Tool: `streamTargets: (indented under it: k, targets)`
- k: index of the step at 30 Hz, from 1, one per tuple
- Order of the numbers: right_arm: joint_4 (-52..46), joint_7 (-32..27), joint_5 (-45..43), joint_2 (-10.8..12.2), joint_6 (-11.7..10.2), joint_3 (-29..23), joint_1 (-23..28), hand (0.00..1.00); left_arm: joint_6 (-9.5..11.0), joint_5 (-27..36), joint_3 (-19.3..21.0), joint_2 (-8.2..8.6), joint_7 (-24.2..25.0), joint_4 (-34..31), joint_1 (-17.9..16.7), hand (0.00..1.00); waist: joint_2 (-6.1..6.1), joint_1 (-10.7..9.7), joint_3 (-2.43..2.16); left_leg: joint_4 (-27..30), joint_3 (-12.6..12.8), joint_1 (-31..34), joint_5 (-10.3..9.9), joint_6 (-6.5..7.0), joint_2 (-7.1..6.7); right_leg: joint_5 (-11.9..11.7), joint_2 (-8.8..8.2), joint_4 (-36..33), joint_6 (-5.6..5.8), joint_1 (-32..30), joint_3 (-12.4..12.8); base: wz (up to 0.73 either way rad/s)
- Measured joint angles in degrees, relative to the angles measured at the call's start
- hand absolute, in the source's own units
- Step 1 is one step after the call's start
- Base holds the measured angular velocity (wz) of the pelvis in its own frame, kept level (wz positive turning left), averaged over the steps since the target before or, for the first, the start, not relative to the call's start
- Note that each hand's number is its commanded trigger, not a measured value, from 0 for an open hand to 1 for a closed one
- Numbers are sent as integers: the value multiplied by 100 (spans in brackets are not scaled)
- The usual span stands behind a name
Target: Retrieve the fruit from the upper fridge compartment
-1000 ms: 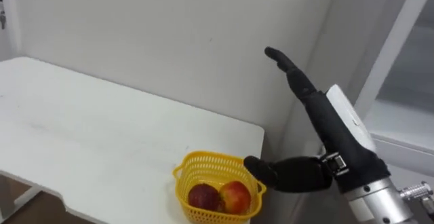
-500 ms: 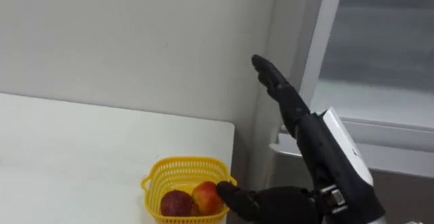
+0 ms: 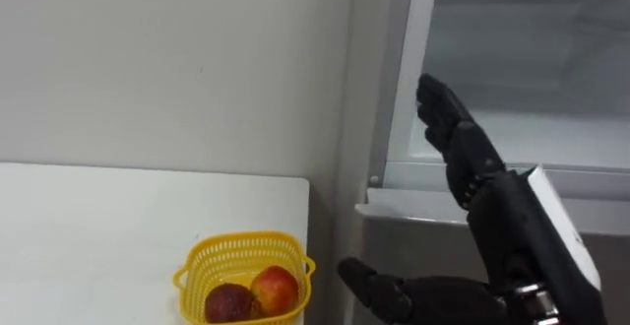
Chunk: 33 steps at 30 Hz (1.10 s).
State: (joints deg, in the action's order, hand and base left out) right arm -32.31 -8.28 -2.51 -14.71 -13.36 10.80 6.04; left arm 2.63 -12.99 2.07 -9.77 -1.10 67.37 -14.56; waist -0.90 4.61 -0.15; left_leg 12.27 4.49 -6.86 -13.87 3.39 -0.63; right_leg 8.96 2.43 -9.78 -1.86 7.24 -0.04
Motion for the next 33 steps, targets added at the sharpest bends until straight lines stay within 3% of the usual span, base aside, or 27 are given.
streamTargets:
  k: [3, 9, 10, 13, 20, 25, 30, 33]
  targets:
    - [9, -181, -6, 141, -41, -148, 261, 0, 1, 5, 2, 11, -2, 7, 59, 0, 62, -105, 2, -2, 27, 19, -2, 5, 3, -9, -7, -1, -9, -41, 58, -6]
    - [127, -569, -33, 127, -82, -332, 828, 0, 2, 2, -1, 12, -93, 208, 83, 0, 156, -285, -21, -70, 114, -8, -1, 5, 14, -9, 13, 0, -9, -43, 137, -8]
    - [389, -699, -53, 124, -152, -339, 963, 0, -1, 3, -2, 4, -139, 254, 80, 0, 155, -321, -20, -96, 151, -38, -1, 4, 23, -9, 10, -5, -9, -38, 143, -16]
    - [999, -825, 42, 129, -72, -451, 1342, 0, -8, 5, -2, 24, -225, 262, 77, 0, 146, -418, -18, -128, 186, -56, -1, 4, 22, -9, 16, -2, -9, -49, 152, -8]
    - [1693, -1185, 1373, 147, 8, -978, 1597, 0, -2, 226, -8, 14, -300, 190, 15, 0, 127, -581, -13, -174, 336, -11, -3, 3, 37, -7, 67, -21, -10, -173, 371, -12]
    - [2118, -1526, 2209, 150, -47, -1043, 1804, 0, 68, 236, 8, 11, -403, 81, -44, 0, 112, -603, -10, -191, 464, -75, -11, -2, 58, -8, 74, -16, -10, -160, 373, -11]
    - [3305, -1982, 3467, 155, -43, -1151, 1803, 0, 114, 679, 8, -4, -613, 72, -50, 0, 66, -691, 16, -156, 477, -24, -66, 12, 68, -4, 64, -34, -4, -235, 323, -2]
    - [3781, -2238, 3989, 159, -40, -1342, 1779, 0, 112, 687, 8, -39, -621, 72, -113, 0, 64, -765, 1, -99, 470, 72, -80, 15, 67, -2, 65, -15, -2, -251, 308, 0]
